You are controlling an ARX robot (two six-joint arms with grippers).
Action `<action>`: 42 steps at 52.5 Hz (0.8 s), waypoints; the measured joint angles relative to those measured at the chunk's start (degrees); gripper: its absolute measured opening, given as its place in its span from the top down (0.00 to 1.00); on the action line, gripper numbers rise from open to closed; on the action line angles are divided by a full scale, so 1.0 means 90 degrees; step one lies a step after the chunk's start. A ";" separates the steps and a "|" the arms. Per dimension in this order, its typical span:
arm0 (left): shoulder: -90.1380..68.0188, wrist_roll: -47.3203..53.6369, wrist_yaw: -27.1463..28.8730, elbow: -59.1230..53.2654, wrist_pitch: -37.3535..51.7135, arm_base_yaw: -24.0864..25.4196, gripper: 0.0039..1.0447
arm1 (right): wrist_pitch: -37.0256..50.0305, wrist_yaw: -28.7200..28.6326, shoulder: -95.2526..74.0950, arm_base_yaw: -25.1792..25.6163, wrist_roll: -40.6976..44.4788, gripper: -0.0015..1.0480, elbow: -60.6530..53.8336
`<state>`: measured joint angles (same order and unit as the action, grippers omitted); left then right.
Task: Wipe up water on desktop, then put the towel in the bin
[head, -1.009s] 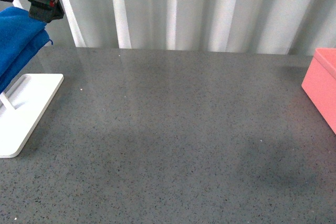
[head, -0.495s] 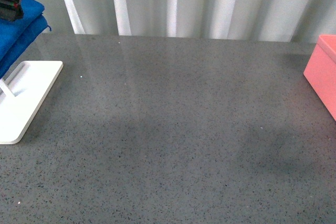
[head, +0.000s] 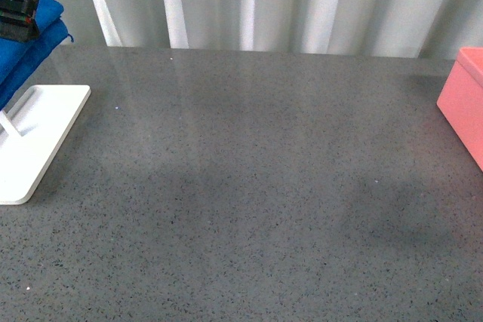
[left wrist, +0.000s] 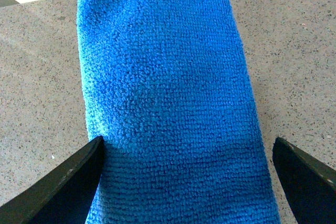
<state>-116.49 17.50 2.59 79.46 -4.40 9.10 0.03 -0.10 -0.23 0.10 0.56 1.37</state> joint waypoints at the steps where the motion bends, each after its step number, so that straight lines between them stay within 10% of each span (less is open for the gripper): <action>1: -0.0002 0.0002 -0.0007 -0.0005 0.0019 0.0000 0.06 | 0.0000 0.0000 0.0000 0.0000 0.0000 0.07 0.0000; 7: -0.0007 0.0027 -0.0019 -0.0005 0.0119 0.0000 0.09 | 0.0000 0.0000 0.0000 0.0000 0.0000 0.07 0.0000; 29: -0.0036 0.0058 -0.0015 -0.0092 0.0384 0.0058 0.77 | 0.0000 0.0000 0.0000 0.0000 0.0000 0.07 0.0000; 42: -0.0034 0.0136 -0.0112 -0.0168 0.0495 0.0061 0.96 | 0.0000 0.0000 0.0000 0.0000 0.0000 0.07 0.0000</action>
<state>-116.79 18.72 1.58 77.95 0.05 9.65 0.03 -0.10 -0.23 0.10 0.56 1.37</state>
